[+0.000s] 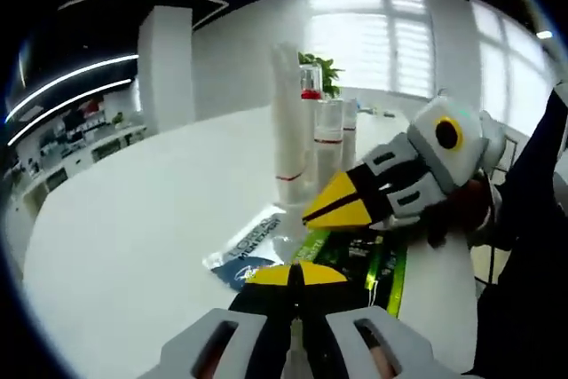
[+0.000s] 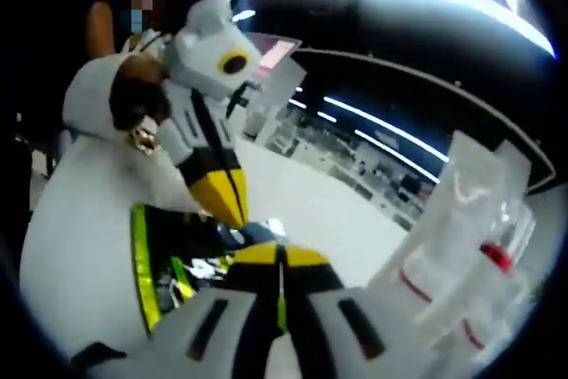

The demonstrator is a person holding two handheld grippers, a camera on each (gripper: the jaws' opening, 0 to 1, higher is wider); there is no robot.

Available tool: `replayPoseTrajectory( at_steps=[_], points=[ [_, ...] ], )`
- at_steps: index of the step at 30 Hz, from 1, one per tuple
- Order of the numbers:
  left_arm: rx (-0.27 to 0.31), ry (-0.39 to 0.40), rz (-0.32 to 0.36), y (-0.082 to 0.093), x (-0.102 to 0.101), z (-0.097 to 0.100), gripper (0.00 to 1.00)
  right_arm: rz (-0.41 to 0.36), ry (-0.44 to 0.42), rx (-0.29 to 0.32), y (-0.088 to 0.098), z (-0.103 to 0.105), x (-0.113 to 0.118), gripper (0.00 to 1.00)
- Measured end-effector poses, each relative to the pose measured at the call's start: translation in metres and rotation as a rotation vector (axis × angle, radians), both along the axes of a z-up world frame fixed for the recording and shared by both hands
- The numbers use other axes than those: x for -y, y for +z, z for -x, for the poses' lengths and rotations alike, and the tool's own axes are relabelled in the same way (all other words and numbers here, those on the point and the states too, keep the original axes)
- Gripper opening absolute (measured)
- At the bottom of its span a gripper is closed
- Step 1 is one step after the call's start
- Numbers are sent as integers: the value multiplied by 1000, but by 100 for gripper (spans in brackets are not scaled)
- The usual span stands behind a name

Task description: Arrange the skincare products in the storage area until every visible bottle or jar stands upright without overlapping.

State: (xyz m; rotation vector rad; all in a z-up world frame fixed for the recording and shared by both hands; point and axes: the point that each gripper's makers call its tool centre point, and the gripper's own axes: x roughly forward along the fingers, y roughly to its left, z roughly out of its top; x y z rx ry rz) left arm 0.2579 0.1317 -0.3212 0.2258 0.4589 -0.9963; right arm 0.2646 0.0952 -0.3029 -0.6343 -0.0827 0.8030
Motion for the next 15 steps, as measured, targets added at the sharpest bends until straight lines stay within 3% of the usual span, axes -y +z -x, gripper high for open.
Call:
replayPoseTrajectory(
  at_steps=[3,6,9,12,15],
  points=[
    [31,73,61,16,-7,-7,0,-48,1,-55,1,2,0,0],
    [57,134,216,47,-19,-8,0,-154,66,-182,5,18,-10,0],
    [86,207,355,73,-44,-13,0,-162,60,-197,6,19,-9,0],
    [62,233,354,69,-62,-13,0,-232,95,-251,11,25,-13,0],
    [38,261,332,60,-80,-9,0,-245,88,-265,11,22,-14,0]
  ],
)
